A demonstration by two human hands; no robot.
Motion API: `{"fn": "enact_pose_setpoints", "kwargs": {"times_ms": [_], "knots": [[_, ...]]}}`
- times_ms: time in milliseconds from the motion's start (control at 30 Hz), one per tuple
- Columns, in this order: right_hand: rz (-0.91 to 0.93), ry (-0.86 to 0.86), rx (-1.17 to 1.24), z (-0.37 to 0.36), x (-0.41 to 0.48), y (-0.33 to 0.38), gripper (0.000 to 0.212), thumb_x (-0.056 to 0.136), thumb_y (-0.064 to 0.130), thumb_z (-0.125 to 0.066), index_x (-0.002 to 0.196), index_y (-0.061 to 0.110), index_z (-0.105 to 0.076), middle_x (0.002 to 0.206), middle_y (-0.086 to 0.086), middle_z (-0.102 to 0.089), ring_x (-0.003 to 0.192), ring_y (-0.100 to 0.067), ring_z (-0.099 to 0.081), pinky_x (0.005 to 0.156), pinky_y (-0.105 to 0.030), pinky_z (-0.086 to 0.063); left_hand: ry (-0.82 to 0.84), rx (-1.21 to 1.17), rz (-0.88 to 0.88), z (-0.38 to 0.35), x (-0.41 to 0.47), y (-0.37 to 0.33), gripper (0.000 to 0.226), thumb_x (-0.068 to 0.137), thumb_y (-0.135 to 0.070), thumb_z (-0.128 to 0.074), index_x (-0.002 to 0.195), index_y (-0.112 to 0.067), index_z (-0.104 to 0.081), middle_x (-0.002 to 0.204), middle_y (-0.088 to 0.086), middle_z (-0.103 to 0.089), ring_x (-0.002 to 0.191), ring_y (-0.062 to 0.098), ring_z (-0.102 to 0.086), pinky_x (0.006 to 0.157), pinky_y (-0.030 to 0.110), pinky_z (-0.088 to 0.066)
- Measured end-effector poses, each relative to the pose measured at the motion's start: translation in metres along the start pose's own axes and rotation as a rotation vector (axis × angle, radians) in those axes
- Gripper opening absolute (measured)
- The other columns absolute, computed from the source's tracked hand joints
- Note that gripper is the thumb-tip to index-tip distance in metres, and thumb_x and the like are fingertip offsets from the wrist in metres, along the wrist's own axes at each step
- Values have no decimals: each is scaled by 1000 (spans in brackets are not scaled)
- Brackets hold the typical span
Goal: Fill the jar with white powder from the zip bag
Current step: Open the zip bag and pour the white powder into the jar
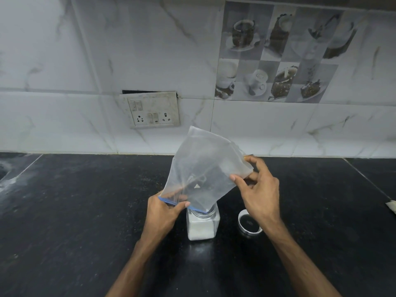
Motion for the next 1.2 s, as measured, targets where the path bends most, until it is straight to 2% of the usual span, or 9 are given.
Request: {"fn": "enact_pose_setpoints", "kwargs": {"times_ms": [100, 233, 400, 533, 700, 833, 1000, 1100, 1200], "knots": [[-78, 3, 107, 1, 1, -15, 66, 70, 16, -87, 123, 30, -52, 86, 9, -77, 67, -4, -70, 67, -17, -56, -3, -9, 14, -1, -2, 0, 42, 71, -1, -83, 76, -42, -72, 76, -17, -75, 73, 8, -72, 67, 21, -58], [-292, 193, 315, -36, -12, -63, 77, 68, -4, -84, 131, 21, -47, 104, -3, -74, 91, -17, -74, 76, -25, -59, 11, -16, 31, -4, -2, 7, 25, 69, -7, -85, 90, -19, -78, 78, 6, -77, 69, 17, -70, 67, 37, -60], [-403, 220, 442, -57, -23, -90, 51, 72, -17, -74, 112, 11, -62, 97, -4, -78, 94, -20, -74, 85, -32, -59, 12, -53, 60, -5, -3, 5, 27, 70, -2, -83, 88, -21, -77, 78, -12, -77, 69, 0, -67, 65, 23, -57], [-349, 153, 246, -57, -21, -89, 32, 69, 3, -85, 95, 16, -73, 89, 0, -78, 88, -17, -75, 84, -43, -60, 6, -38, 74, -6, -3, 6, 34, 69, -2, -84, 80, -33, -74, 77, -14, -76, 71, 4, -70, 67, 28, -58], [-181, 55, 106, -42, -13, -59, 43, 62, 21, -92, 98, 22, -71, 88, 13, -74, 87, -9, -71, 76, -28, -57, -4, -24, 87, -7, -2, 11, 24, 70, -4, -84, 91, -13, -78, 81, -1, -77, 79, 16, -74, 70, 36, -61], [-222, 104, 4, -49, -10, -68, 26, 72, 12, -86, 93, 4, -73, 84, 4, -76, 82, -15, -74, 75, -30, -61, 7, -15, 83, -8, -3, 10, 26, 70, -5, -84, 94, -12, -77, 81, -3, -77, 75, 9, -73, 68, 29, -61], [-188, 14, 28, -35, -9, -64, 42, 63, 17, -91, 98, 14, -69, 85, 12, -71, 80, -5, -69, 70, -19, -56, 6, -31, 86, -9, -2, 13, 25, 69, -5, -85, 91, -13, -78, 79, -3, -77, 75, 9, -73, 65, 23, -59], [-222, 56, 16, -42, -10, -68, 28, 74, 13, -84, 99, 6, -71, 87, 8, -75, 80, -5, -72, 77, -24, -60, 10, -17, 94, -9, 1, 17, 26, 69, -7, -86, 93, -9, -77, 81, -1, -77, 76, 11, -74, 68, 28, -61], [-206, 12, 34, -37, -10, -66, 37, 68, 9, -88, 100, 9, -69, 88, 8, -74, 79, 0, -70, 74, -26, -60, 11, -23, 83, -10, 2, 12, 22, 70, -6, -85, 88, -16, -77, 80, 1, -77, 76, 15, -73, 68, 34, -61]]}}
Point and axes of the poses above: each hand's wrist, its own x-axis towards the middle knuckle, its own z-axis out of the back of the hand, y = z × x, the point moved 9 cm from there along x, towards the middle knuckle
